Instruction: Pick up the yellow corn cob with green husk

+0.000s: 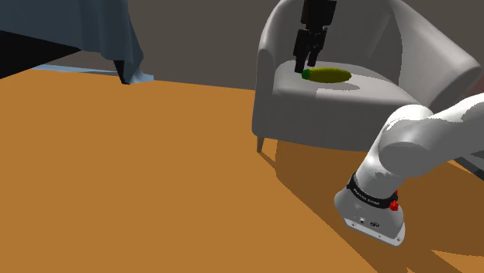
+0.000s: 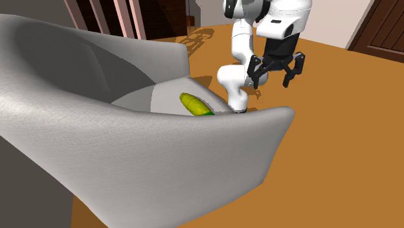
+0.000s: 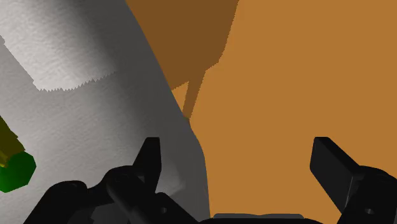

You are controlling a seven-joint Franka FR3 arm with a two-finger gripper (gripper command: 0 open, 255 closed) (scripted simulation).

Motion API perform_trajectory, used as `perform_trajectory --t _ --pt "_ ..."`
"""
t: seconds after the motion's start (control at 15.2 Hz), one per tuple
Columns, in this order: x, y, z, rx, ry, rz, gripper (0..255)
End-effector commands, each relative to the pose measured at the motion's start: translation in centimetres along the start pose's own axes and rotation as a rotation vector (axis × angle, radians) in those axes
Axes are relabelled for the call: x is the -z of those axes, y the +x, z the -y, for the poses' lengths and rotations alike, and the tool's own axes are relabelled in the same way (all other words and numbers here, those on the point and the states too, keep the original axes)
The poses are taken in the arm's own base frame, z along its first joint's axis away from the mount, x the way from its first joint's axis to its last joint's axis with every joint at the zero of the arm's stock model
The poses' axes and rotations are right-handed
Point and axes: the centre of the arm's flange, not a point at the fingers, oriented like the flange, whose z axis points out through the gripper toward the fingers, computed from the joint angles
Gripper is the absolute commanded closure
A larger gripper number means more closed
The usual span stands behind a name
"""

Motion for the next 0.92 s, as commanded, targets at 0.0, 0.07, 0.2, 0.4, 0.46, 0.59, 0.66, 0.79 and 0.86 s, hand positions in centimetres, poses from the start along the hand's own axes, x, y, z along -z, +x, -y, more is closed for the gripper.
perform_trajectory --t 0.0,0.07,0.2,0.4,0.46,0.59,0.66,0.79,0.86 --pt "0.0 0.0 0.0 0.0 0.0 0.0 0" --pt "-0.1 -0.3 -1.3 0.023 0.001 -0.001 0" --pt "-0.4 -0.9 -3.9 0.068 0.004 -0.002 0" --pt "-0.8 -1.5 -7.9 0.136 0.009 -0.004 0" --pt "-1.0 -1.6 -9.2 0.159 0.01 -0.005 0" --pt "-1.3 -1.8 -11.9 0.204 0.013 -0.006 0" --pt "-1.4 -1.8 -13.2 0.226 0.015 -0.007 0" --pt "-1.8 -1.8 -15.9 0.272 0.018 -0.009 0" --pt "-1.9 -1.8 -17.2 0.294 0.019 -0.009 0"
